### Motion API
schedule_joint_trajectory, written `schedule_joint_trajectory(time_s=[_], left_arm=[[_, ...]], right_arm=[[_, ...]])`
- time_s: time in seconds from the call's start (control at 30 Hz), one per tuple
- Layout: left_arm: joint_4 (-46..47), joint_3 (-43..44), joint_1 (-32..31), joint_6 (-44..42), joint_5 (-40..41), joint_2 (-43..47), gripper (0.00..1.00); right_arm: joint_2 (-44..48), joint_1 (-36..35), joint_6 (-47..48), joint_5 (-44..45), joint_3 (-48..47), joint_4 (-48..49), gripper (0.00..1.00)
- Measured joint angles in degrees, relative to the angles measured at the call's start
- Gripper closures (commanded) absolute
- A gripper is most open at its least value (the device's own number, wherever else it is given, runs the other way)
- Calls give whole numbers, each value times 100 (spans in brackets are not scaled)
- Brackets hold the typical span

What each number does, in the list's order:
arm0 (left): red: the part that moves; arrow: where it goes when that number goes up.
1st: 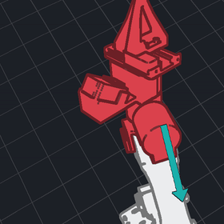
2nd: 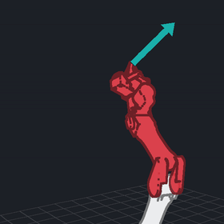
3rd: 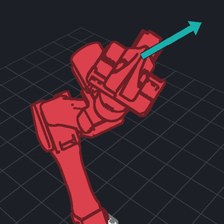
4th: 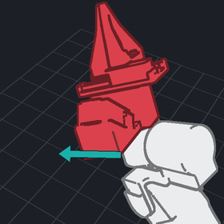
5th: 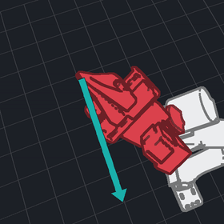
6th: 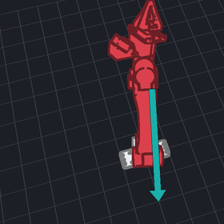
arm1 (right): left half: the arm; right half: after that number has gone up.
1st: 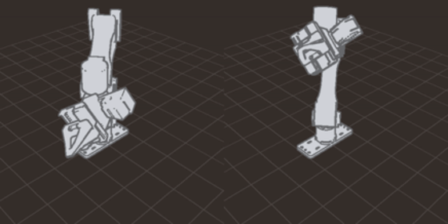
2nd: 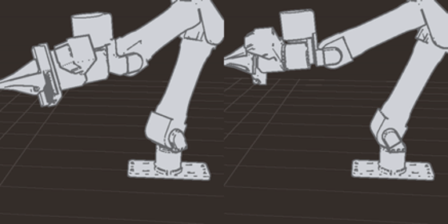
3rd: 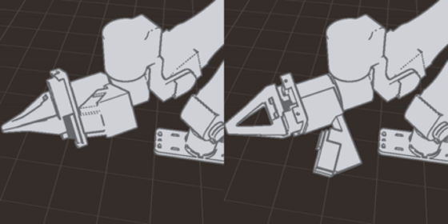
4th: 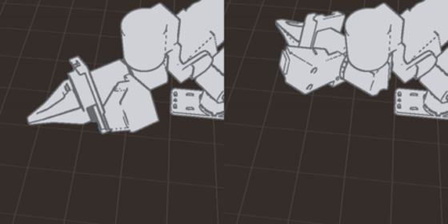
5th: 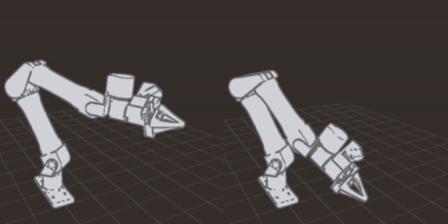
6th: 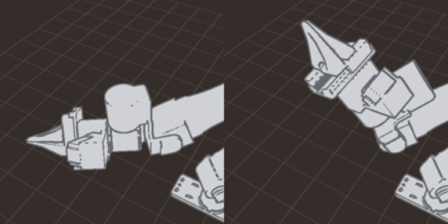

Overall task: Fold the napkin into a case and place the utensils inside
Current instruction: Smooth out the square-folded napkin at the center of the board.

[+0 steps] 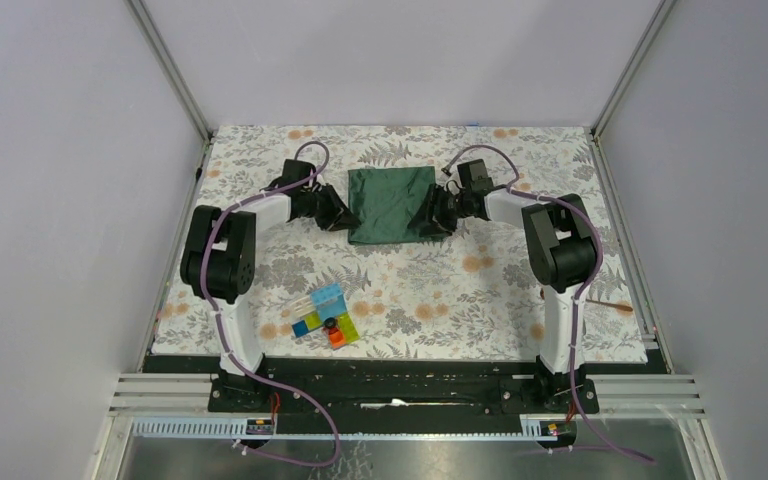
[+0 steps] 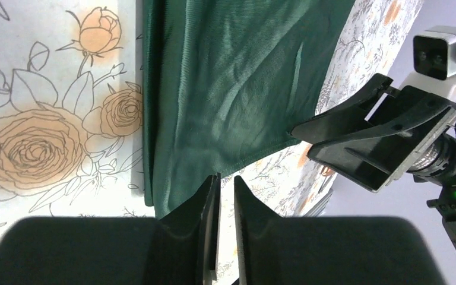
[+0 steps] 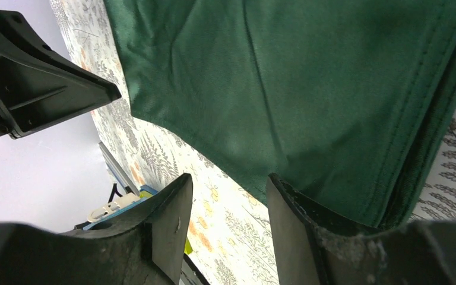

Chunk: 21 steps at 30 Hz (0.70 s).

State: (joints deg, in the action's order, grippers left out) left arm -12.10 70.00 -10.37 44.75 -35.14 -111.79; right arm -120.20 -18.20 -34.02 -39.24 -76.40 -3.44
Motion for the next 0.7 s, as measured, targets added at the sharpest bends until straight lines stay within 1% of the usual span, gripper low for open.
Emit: schedule_joint_trajectory(time_s=[0.07, 0.27, 0.33, 0.4, 0.47, 0.6, 0.63, 0.67, 0.7], left_arm=[[118, -37, 0, 31, -61, -2, 87], [101, -203, 9, -24, 55, -173, 88], [83, -203, 26, -66, 103, -262, 85], [31, -203, 31, -118, 129, -302, 83], [-42, -186, 28, -179, 136, -304, 78], [-271, -68, 0, -352, 151, -269, 63], [-367, -31, -11, -404, 153, -221, 58], [-439, -2, -11, -468, 155, -168, 55], [-544, 37, -11, -516, 162, -81, 55]], right_arm=[[-11, 13, -20, 0, 70, 20, 45], [-72, 59, 59, 129, 83, 68, 42], [-72, 70, 103, 170, 57, 4, 40], [-70, 72, 155, 219, -2, -94, 35], [-52, 72, 205, 267, -48, -181, 31], [164, 72, 398, 588, -90, -590, 20], [247, 74, 457, 673, -90, -699, 18], [315, 74, 501, 743, -90, -769, 17], [404, 79, 584, 852, -94, -868, 17]])
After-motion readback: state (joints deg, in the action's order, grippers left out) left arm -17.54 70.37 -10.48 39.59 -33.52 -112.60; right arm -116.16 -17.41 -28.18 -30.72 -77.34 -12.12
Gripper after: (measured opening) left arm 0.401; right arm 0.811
